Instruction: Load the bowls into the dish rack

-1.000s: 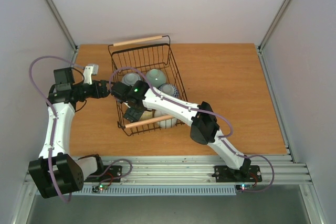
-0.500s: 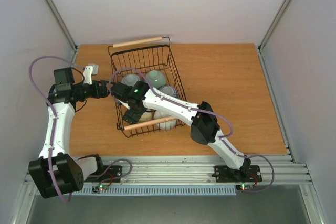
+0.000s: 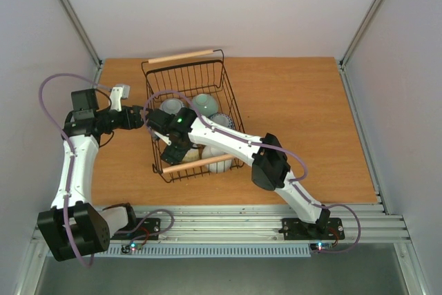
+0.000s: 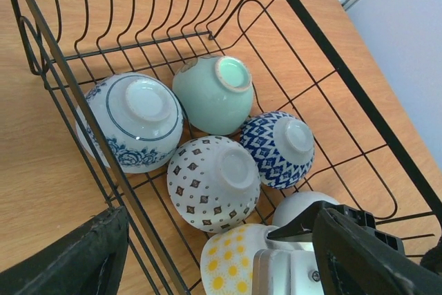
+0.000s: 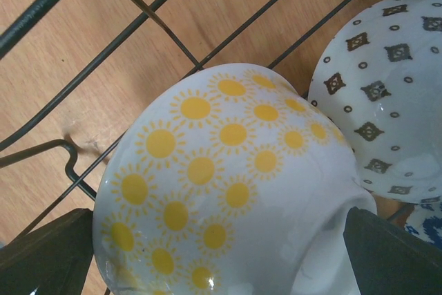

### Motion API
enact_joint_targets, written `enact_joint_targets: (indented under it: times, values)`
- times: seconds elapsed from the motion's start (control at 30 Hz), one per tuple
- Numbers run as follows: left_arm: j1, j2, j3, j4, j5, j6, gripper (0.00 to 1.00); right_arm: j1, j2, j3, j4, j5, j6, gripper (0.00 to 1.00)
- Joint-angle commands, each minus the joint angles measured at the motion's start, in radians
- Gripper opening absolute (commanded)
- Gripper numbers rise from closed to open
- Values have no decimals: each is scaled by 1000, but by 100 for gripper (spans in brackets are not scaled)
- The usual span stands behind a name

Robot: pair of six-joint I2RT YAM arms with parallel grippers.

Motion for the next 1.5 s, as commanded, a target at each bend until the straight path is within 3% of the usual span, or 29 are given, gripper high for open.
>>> enact_joint_targets:
  times: [0.0,0.8,1.1,1.47]
  values:
    - [2,-24,-1,30,-40,3,73,34,-45,-35,4,-55,-11,99]
    - [2,-26,-2,36,-73,-12,73,34,-163,-200,144,-96,16,99]
    - [3,-30,-1,36,-89,-14,73,-16,-415,-433,363,-9,119,99]
    - [8,-30,-2,36,-91,-19,73,-173,-801,-786,529,70,253,99]
